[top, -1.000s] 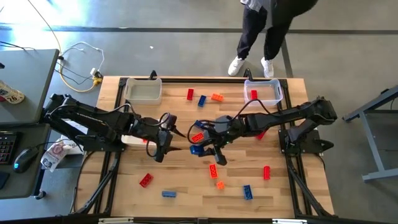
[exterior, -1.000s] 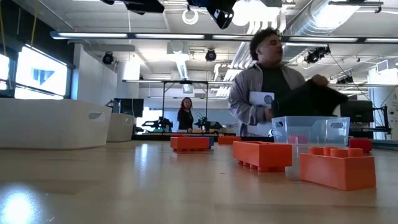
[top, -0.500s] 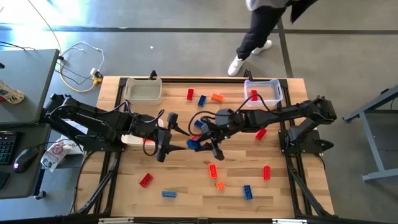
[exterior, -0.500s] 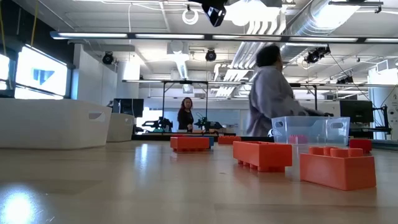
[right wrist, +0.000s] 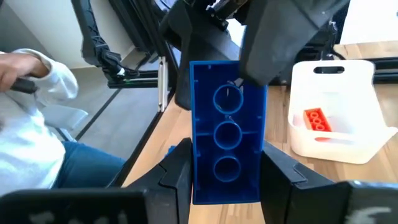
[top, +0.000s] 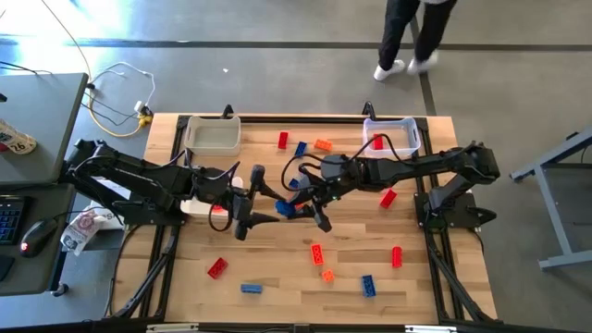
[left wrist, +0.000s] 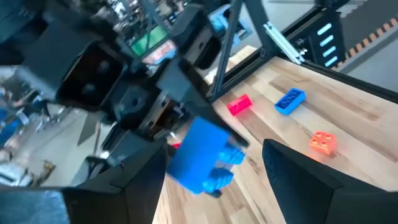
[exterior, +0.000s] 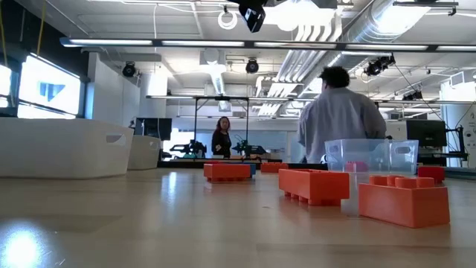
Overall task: Sort & place blocks by color
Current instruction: Put the blue game piece into the gray bin
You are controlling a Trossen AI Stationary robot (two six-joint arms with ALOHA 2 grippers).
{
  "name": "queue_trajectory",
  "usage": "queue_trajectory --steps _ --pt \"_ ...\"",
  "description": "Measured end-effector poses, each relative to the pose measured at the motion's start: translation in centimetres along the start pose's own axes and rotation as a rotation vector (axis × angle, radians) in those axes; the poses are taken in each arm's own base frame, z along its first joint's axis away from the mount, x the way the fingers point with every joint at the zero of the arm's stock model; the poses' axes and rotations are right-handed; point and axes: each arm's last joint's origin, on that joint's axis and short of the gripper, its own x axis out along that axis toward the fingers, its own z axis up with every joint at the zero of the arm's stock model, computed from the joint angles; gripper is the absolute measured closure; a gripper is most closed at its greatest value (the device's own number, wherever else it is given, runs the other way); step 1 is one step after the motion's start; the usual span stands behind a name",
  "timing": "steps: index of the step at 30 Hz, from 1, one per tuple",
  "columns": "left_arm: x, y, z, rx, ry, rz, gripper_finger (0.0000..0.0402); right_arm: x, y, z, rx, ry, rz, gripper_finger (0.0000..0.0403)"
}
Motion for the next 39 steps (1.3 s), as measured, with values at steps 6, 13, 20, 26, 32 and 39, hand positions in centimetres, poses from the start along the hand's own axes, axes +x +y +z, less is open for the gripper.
queue_trajectory --steps 6,13,20,26,32,39 --pt "0.63 -0.06 -0.18 0.020 0.010 0.012 0.0151 -0.10 -0.45 0.19 0.006 -0.018 -0.002 0.0292" --pt "0.70 0.26 -0.46 0.015 0.007 0.006 0.0158 -0.23 -0.77 0.25 0.033 -0.020 0.005 0.0292" --pt "0.71 0.62 -0.61 0.010 0.002 0.011 0.0235 -0.25 -0.80 0.23 0.051 -0.018 0.010 0.0293" --pt "0.72 0.66 -0.72 0.009 -0.027 -0.043 0.0293 -0.26 -0.69 0.16 0.053 -0.006 0.054 0.0293" --pt "0.72 0.84 -0.84 0.012 -0.058 -0.087 0.0304 -0.25 -0.61 0.14 0.066 -0.001 0.077 0.0293" --pt "0.71 0.79 -0.93 0.021 -0.046 -0.089 0.0316 -0.28 -0.63 0.16 0.106 0.001 0.085 0.0264"
